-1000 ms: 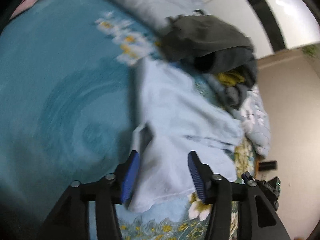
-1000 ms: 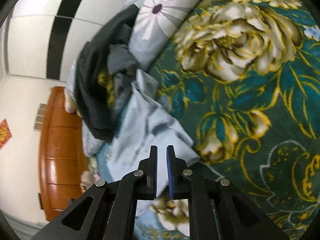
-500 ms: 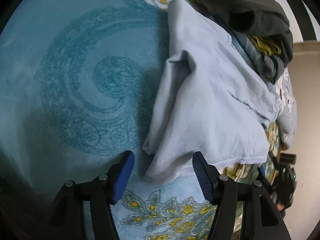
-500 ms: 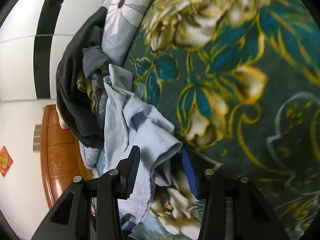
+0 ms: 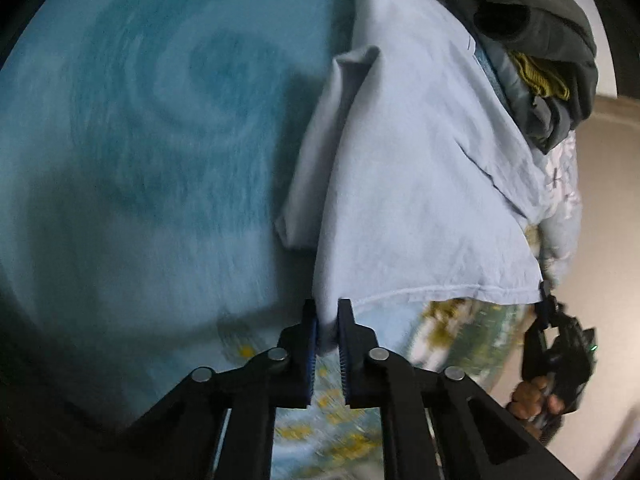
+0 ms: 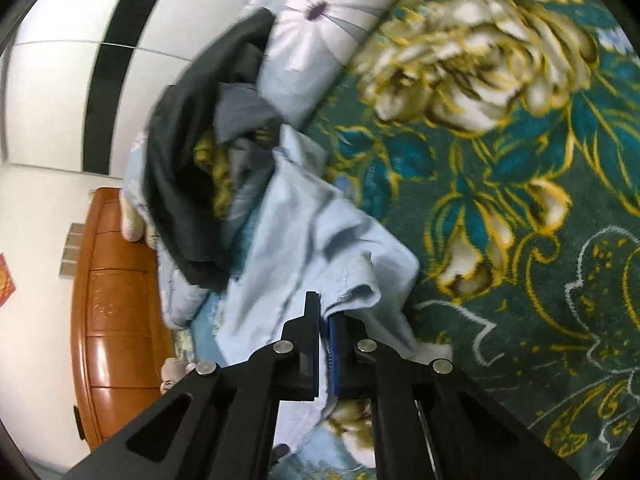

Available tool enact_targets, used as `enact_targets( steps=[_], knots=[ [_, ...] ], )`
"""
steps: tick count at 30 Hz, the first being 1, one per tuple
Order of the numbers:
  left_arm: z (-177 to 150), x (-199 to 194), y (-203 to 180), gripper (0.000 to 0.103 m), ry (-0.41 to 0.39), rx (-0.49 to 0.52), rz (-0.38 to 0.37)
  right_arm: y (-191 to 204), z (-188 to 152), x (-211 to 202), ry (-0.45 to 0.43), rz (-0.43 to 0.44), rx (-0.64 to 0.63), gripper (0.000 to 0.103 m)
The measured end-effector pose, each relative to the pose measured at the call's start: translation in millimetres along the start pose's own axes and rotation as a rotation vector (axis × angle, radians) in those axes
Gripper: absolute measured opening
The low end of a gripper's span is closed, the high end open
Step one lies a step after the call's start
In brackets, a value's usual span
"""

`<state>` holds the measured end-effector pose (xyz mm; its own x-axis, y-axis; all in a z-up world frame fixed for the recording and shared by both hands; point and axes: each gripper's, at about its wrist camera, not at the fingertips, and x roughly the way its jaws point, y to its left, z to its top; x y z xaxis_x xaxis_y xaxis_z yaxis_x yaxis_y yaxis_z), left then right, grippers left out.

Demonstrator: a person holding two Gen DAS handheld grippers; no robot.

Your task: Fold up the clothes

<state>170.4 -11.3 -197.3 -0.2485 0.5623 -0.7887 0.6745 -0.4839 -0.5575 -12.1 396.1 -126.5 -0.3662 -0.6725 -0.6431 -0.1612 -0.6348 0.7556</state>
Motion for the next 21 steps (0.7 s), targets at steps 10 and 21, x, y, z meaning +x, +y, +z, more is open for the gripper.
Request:
enact_targets(
  steps=[10,21],
  knots=[
    [-38,-92,-29,0.003,-0.11,0.124,-0.245,58,-16,-68,-0.076,0.204,-0.136,0.003],
    [-127,-195,-47,0.003,-0.264,0.391,-0.331,78,-61,-192,-0.208,0.356,-0.261,0.003]
  ],
)
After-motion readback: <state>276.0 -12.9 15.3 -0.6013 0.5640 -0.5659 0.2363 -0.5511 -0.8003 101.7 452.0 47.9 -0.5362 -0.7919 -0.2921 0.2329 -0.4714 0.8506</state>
